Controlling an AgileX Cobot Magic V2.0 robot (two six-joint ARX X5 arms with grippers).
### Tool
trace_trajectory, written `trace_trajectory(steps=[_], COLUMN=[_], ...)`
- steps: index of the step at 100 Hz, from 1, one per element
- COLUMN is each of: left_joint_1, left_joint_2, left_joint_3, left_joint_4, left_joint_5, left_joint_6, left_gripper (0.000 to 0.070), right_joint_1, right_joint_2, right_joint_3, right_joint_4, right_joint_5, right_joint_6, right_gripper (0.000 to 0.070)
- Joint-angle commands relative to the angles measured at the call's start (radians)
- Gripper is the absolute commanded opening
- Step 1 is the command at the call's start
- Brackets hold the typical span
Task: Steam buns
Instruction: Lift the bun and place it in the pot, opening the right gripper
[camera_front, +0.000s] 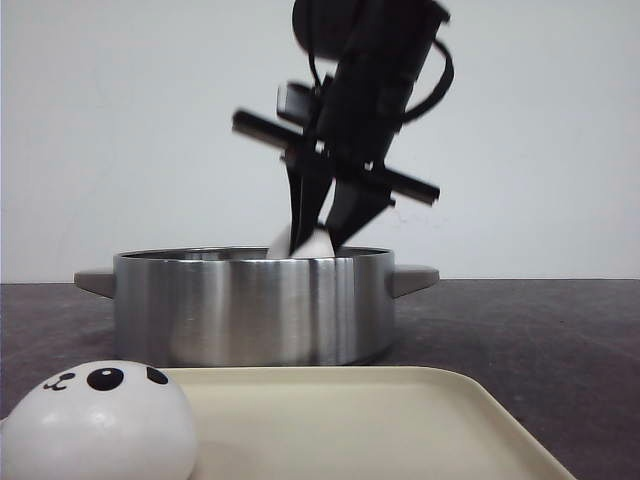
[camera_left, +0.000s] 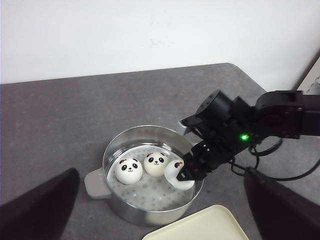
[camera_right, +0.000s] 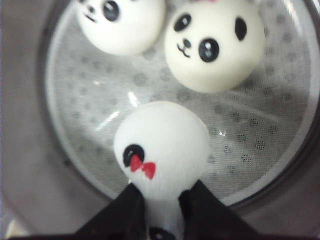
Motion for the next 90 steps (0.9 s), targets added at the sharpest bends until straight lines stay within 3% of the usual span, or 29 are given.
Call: trace_trajectory(steps=[1,13,26,39,49,90], left_joint_1=[-0.006,-0.006,-0.006,-0.006,-0.006,-0.006], left_joint_2=[0.008,0.008,0.008,0.008,0.008,0.008], left_joint_3=[0.018,0.018,0.018,0.018,0.018,0.018], left_joint_4=[0.007,0.007,0.006,0.007,0.007,-0.026], left_joint_5=[-0.004,-0.004,-0.005,-0.006,-0.006,-0.006], left_joint_6=[0.002,0.002,0.002,0.002,0.002,0.002], left_gripper=[0.0632,0.0632,0.0632,0.0632,0.0632,0.0632], right_joint_1=[0.008,0.004,0.003,0.000,-0.002,-0.005], right_joint_2=[0.034,0.053,0.053,0.053,0.053,0.052], right_joint_3=[0.014,0.014,0.014,0.014,0.014,0.017], right_joint_4=[0.009,0.008,0.020,0.009,0.004,0.001], right_joint_5=[0.000,0.000,0.003,0.031,0.034,0.048], right_joint_6=[-0.006,0.003,0.004,0.019,0.020,0.029], right_gripper=[0.0007,0.0029,0.0260,0.0358,0.0477,0.0565])
